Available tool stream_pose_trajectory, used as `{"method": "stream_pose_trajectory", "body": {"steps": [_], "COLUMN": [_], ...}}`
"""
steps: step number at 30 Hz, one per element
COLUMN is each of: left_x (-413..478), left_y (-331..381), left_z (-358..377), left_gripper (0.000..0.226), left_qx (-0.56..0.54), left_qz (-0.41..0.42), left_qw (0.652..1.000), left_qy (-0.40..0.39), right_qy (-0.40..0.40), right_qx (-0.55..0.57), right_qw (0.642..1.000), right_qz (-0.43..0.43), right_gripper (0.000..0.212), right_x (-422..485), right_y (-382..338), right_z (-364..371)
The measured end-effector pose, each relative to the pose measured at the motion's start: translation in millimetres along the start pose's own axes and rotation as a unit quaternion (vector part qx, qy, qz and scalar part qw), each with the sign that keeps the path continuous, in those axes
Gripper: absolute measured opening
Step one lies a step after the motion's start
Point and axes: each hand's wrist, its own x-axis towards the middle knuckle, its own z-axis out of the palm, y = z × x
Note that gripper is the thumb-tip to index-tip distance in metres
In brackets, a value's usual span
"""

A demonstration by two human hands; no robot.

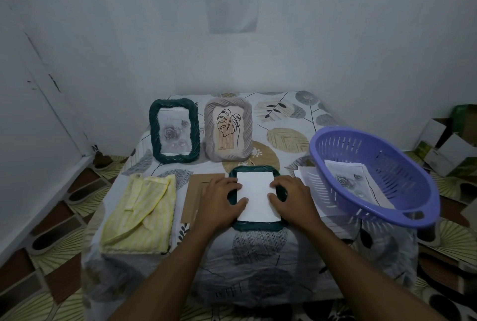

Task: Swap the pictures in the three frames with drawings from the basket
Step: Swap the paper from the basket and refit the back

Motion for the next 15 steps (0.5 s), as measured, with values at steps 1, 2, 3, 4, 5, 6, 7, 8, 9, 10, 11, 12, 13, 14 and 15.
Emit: {"method": "stream_pose_trajectory", "body": {"steps": [1, 2, 3, 4, 5, 6, 7, 8, 9, 10, 11, 12, 13, 14, 15], "left_x": [1, 3, 6, 9, 12, 14, 17, 19, 19, 19, 18, 15, 13, 10, 8], "left_y": [1, 3, 6, 9, 12, 14, 13, 9, 4, -1, -7, -13, -18, -22, -26], "left_z": [-2, -4, -9, -15, -22, -28, -34, -38, -42, -46, -48, -50, -50, -49, -47], "left_gripper": [0.042, 0.040, 0.036, 0.032, 0.029, 0.027, 0.028, 0.030, 0.033, 0.035, 0.037, 0.040, 0.045, 0.051, 0.054], "left_qx": [-0.015, -0.041, -0.073, -0.107, -0.133, -0.141, -0.125, -0.100, -0.073, -0.040, 0.000, 0.045, 0.082, 0.106, 0.117], "left_qz": [-0.009, -0.018, -0.033, -0.047, -0.065, -0.080, -0.094, -0.110, -0.131, -0.153, -0.174, -0.195, -0.217, -0.234, -0.241], "left_qw": [1.000, 0.999, 0.997, 0.993, 0.988, 0.984, 0.983, 0.983, 0.982, 0.982, 0.981, 0.978, 0.972, 0.966, 0.964], "left_qy": [-0.003, -0.002, 0.004, 0.020, 0.041, 0.067, 0.091, 0.107, 0.110, 0.102, 0.083, 0.057, 0.030, 0.013, 0.009], "right_qy": [0.001, 0.002, 0.003, 0.005, 0.007, 0.009, 0.011, 0.012, 0.013, 0.012, 0.009, 0.006, 0.004, 0.002, 0.001], "right_qx": [0.001, 0.002, 0.006, 0.012, 0.022, 0.033, 0.042, 0.049, 0.050, 0.045, 0.037, 0.029, 0.024, 0.020, 0.018], "right_qw": [1.000, 1.000, 1.000, 1.000, 1.000, 0.999, 0.999, 0.999, 0.999, 0.999, 0.999, 1.000, 1.000, 1.000, 1.000], "right_qz": [-0.001, -0.002, -0.003, -0.003, -0.003, -0.001, -0.001, -0.002, -0.004, -0.006, -0.008, -0.007, -0.006, -0.005, -0.004], "right_gripper": [0.025, 0.024, 0.024, 0.023, 0.023, 0.023, 0.023, 0.023, 0.023, 0.023, 0.023, 0.023, 0.024, 0.024, 0.024], "right_x": [0, 0, 0, 0, 0, 0, 0, 0, 0, 0, 1, 1, 1, 1, 1], "right_y": [0, -1, -1, -1, -1, -2, -1, -1, 0, 0, 0, 0, 0, 0, 0], "right_z": [0, 0, 0, 0, -1, -1, -2, -2, -2, -2, -2, -1, -1, -1, -1]}}
